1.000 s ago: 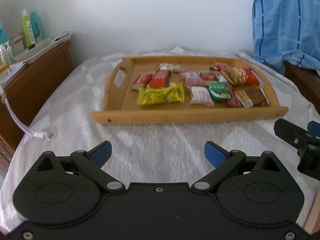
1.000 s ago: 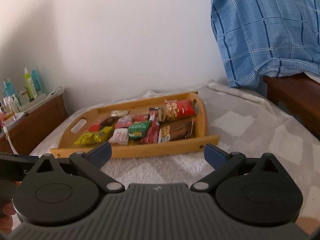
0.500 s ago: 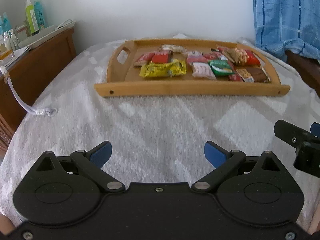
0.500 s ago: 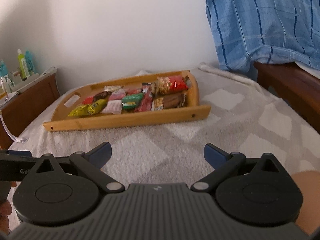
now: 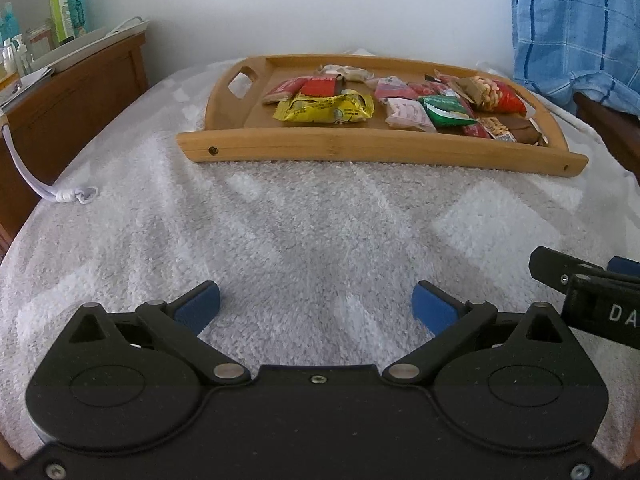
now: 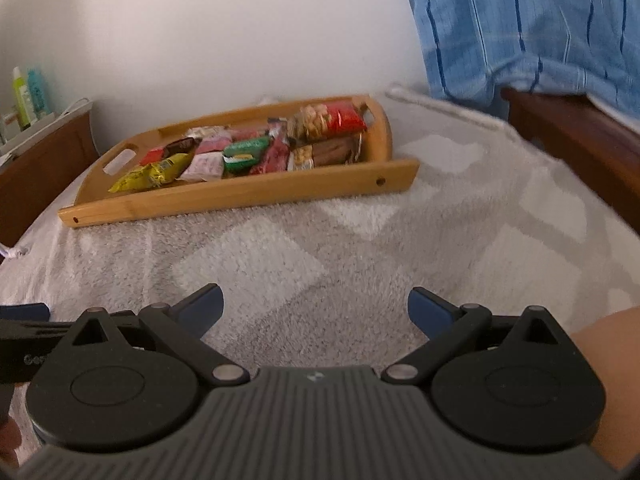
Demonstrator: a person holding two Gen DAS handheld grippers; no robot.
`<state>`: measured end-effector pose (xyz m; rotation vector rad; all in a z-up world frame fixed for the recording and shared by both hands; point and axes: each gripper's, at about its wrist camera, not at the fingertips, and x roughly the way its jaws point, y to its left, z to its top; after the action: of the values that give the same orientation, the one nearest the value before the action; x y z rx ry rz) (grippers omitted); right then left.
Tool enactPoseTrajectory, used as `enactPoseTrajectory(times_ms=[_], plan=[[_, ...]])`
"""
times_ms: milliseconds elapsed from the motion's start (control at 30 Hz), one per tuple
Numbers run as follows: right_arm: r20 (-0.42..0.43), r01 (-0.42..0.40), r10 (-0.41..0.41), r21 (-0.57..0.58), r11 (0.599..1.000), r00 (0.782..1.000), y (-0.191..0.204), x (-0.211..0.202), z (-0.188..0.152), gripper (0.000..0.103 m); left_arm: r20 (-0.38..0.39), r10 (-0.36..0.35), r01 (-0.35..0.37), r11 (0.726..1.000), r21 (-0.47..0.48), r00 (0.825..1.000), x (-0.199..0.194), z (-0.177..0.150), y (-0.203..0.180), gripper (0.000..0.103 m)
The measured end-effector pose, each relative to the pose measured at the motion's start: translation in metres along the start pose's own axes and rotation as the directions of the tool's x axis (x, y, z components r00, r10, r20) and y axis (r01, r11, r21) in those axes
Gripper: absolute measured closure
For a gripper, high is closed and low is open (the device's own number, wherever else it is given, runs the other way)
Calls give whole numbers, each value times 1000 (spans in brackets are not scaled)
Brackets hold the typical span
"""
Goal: Organize snacks
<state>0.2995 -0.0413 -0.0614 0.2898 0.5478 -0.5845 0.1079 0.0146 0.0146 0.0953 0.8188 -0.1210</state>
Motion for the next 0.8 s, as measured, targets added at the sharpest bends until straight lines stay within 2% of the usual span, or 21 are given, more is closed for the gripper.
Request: enactPoseTrajectory(times_ms=[333, 533, 800], plan=[[19, 31, -30, -28, 999, 999, 3, 5, -4, 0, 23, -13, 13, 1000, -6, 1000, 0, -3, 2, 0], [17, 73, -72, -104, 992, 997, 12, 10, -6, 0, 24, -17, 17, 1000, -4, 1000, -1, -3, 3, 0], [21, 70, -68, -108, 992, 997, 11, 10, -7, 0, 31, -15, 15, 1000, -6, 999, -1, -4, 2, 0]])
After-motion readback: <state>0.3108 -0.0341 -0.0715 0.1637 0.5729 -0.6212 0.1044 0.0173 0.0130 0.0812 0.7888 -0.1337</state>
